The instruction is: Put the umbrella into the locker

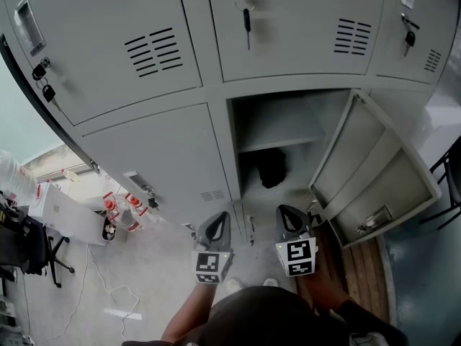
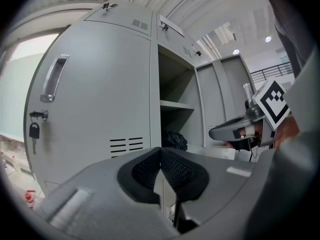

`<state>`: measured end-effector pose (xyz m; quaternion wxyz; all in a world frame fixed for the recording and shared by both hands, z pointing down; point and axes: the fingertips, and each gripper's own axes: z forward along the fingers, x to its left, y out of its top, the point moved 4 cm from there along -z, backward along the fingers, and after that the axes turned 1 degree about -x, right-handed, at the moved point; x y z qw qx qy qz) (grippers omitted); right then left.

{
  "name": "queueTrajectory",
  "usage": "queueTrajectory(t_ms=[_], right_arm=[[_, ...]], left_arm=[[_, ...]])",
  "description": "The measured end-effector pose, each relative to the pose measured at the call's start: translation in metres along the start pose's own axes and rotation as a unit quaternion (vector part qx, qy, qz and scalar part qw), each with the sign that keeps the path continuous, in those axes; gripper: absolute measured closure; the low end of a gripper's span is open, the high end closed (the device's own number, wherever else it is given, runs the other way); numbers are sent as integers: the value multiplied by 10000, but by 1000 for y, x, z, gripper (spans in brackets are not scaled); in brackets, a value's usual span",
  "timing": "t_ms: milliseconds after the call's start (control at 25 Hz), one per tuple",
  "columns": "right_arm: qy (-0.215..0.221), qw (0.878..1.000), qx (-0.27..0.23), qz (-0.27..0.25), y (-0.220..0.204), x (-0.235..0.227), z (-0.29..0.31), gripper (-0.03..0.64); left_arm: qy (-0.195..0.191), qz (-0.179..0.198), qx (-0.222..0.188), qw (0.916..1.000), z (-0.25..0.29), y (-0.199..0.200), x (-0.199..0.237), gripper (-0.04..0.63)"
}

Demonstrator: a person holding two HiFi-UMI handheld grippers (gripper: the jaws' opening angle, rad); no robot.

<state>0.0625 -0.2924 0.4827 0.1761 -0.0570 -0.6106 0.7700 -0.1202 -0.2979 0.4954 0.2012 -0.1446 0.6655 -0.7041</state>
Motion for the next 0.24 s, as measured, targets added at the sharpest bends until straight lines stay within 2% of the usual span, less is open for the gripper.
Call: queueTrajectory(t_ms=[240], right_arm=[[-28,9999,-34,151,-2,-1,0,614]], left_arm=[[102,-4,168,9998,1,-12,5,592]])
